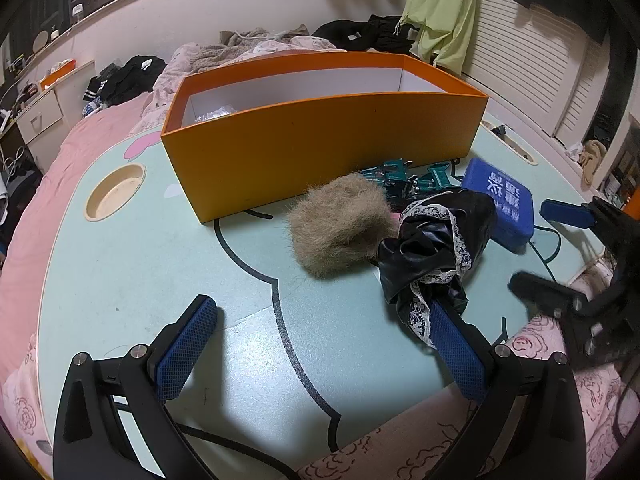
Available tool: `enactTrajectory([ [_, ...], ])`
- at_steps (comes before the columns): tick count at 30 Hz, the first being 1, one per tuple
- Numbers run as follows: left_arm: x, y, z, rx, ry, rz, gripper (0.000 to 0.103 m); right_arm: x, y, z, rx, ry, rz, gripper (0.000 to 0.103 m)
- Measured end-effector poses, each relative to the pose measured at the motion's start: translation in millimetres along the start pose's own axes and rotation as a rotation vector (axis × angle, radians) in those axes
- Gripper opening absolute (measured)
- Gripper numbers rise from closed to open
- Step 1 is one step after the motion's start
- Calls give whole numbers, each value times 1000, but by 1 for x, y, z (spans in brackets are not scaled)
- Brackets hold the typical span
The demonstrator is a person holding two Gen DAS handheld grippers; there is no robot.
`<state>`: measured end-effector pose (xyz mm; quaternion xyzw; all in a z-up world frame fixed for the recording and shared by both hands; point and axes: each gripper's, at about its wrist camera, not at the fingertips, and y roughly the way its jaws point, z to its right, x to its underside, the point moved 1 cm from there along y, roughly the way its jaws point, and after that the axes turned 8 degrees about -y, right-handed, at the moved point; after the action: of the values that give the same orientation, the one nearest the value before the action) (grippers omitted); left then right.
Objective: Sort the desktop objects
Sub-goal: 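Carry the blue tin out and set it on the table, opening the right gripper, then reach into the box and grasp the black patterned pouch with the left gripper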
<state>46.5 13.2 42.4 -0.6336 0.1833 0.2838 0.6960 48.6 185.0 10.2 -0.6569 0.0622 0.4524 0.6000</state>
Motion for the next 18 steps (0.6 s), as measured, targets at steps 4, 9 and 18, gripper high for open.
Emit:
enactTrajectory([
  [4,0,1,0,-1,-1,1,103,2,3,-1,-1,0,5,103],
  [9,0,0,1,-1,-3,2,103,5,3,-3,0,2,8,103],
  [18,-4,-5,0,14,-23,6,103,6,2,-2,0,3,8,103],
])
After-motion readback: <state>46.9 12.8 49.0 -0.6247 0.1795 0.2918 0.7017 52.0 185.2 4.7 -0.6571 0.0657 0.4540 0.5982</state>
